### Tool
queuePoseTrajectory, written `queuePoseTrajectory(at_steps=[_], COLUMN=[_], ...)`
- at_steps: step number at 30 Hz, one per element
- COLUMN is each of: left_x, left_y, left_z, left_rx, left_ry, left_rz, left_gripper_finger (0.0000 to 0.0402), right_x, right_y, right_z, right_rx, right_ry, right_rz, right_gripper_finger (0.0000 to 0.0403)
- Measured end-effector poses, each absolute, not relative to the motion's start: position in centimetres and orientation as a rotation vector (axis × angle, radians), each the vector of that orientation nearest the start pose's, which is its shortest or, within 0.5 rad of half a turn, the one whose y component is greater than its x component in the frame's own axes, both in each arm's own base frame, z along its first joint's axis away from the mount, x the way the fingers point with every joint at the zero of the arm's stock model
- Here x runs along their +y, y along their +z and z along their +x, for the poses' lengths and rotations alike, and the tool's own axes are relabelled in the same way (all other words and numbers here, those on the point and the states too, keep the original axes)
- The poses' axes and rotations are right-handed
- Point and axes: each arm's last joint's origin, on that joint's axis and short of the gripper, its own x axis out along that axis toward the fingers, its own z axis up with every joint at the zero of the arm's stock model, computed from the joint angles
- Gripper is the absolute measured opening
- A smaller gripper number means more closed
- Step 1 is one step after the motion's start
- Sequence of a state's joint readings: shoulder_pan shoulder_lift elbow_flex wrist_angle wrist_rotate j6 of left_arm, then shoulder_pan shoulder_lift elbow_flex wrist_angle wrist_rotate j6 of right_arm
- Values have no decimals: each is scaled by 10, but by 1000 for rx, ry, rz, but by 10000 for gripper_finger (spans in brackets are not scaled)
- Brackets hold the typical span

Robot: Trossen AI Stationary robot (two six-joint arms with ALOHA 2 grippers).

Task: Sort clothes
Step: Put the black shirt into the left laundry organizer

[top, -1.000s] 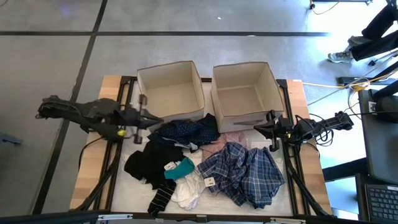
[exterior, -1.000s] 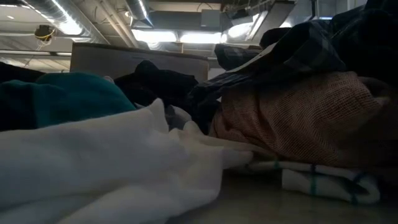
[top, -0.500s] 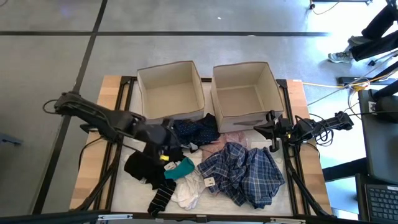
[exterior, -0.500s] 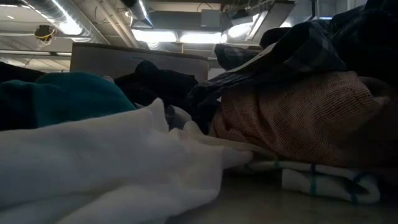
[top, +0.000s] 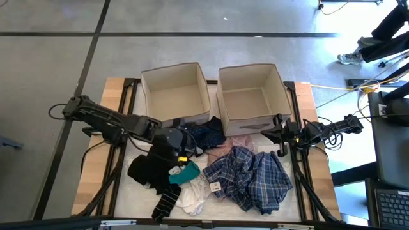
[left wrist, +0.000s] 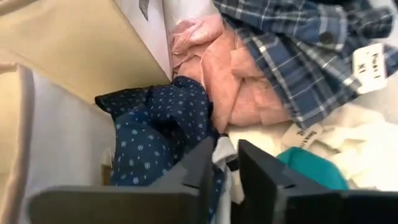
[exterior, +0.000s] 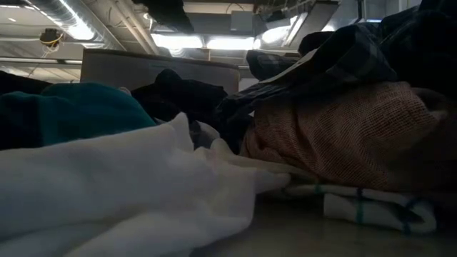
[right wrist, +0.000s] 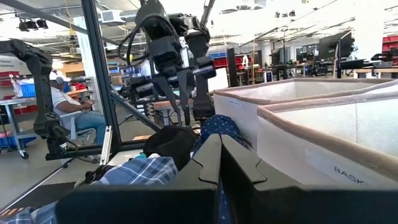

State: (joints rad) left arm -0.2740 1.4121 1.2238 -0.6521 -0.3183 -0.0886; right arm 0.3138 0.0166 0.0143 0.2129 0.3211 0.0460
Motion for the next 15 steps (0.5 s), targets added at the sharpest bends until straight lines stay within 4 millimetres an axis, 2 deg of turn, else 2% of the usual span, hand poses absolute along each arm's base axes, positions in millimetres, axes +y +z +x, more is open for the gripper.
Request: queuePoseTrajectory(at_steps=[3,8,11,15], left_x=[-74,-84,-92,-105], left_y=[310,301,297,286], left_z=[279,260,248,240], left_rx=[838,1004,1089,1107], left_ry=[92,151,197,226], left_rz=[119,6,-66,-125], left_gripper_finger=[123,185,202,207], right_x=[20,21,21,21], right_y=[187,184,184,184], right_z=[93,93,93,93], right_rx=[-193,-169,-165,-165], right_ry=[-3,-3,-3,-3], right_rz=[109,104,103,103], right_gripper_finger=[12,12,12,12])
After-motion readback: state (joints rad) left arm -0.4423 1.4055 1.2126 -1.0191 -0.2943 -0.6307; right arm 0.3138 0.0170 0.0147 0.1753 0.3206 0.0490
